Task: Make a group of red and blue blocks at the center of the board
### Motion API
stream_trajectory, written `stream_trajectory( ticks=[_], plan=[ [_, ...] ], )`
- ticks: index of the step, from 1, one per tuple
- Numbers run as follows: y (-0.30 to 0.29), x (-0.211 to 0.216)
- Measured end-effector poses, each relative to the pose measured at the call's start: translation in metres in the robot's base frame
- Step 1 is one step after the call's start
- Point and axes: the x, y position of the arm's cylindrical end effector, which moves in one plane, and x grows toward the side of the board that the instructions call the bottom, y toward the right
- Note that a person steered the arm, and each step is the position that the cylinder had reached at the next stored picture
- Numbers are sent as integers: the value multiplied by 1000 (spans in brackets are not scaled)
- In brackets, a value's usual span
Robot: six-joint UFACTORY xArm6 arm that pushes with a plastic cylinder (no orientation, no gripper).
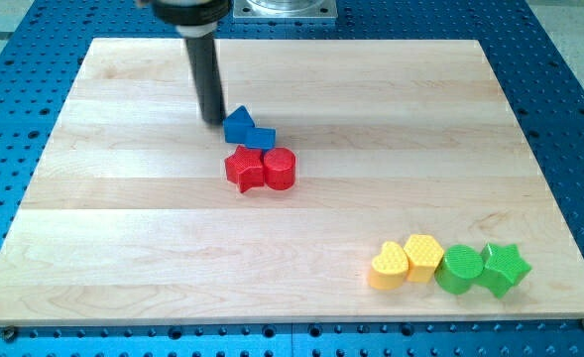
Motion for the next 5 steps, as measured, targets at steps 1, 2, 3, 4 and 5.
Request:
stream_trajectory(
  ticks=[1,2,3,4,5],
  plan=[
    [40,3],
    [27,25],
    [15,46],
    [0,27],
    [-31,45]
  ],
)
